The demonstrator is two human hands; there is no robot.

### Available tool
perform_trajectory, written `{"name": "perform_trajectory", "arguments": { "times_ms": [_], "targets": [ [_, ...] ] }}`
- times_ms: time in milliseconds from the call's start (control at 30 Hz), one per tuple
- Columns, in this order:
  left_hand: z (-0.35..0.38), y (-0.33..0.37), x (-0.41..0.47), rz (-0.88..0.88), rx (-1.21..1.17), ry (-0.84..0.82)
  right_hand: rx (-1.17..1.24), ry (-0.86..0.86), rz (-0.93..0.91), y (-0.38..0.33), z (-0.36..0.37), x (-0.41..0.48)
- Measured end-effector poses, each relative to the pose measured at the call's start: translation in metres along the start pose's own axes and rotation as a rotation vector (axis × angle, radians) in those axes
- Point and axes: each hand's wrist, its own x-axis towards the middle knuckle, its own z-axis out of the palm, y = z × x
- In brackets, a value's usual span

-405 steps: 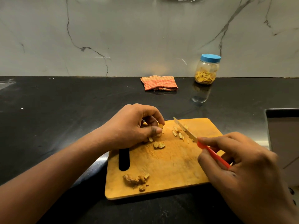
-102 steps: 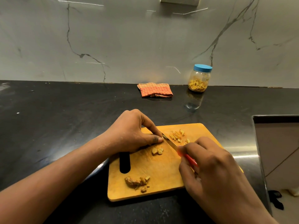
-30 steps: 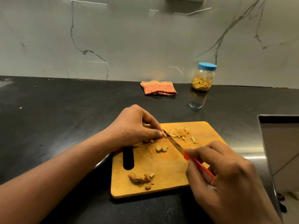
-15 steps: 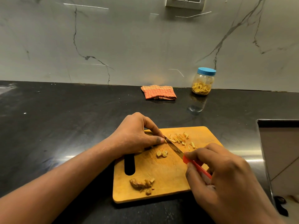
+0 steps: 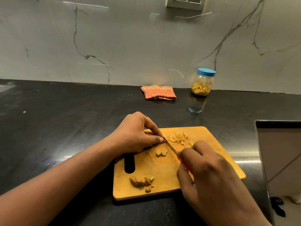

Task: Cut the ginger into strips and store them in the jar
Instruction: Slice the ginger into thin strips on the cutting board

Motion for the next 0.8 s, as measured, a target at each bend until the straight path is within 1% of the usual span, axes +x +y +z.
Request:
{"name": "perform_trajectory", "arguments": {
  "times_ms": [167,500,800],
  "targets": [
    [-0.001,0.000,0.000,0.010,0.010,-0.009,0.000,0.048,-0.031,0.004,-0.009,-0.011],
    [-0.003,0.000,-0.001,-0.002,-0.009,-0.046,0.109,0.173,-0.027,0.015,-0.019,-0.017],
    [-0.002,-0.001,0.000,0.013,0.005,-0.049,0.145,0.175,-0.001,0.019,-0.016,-0.014]
  ]
}}
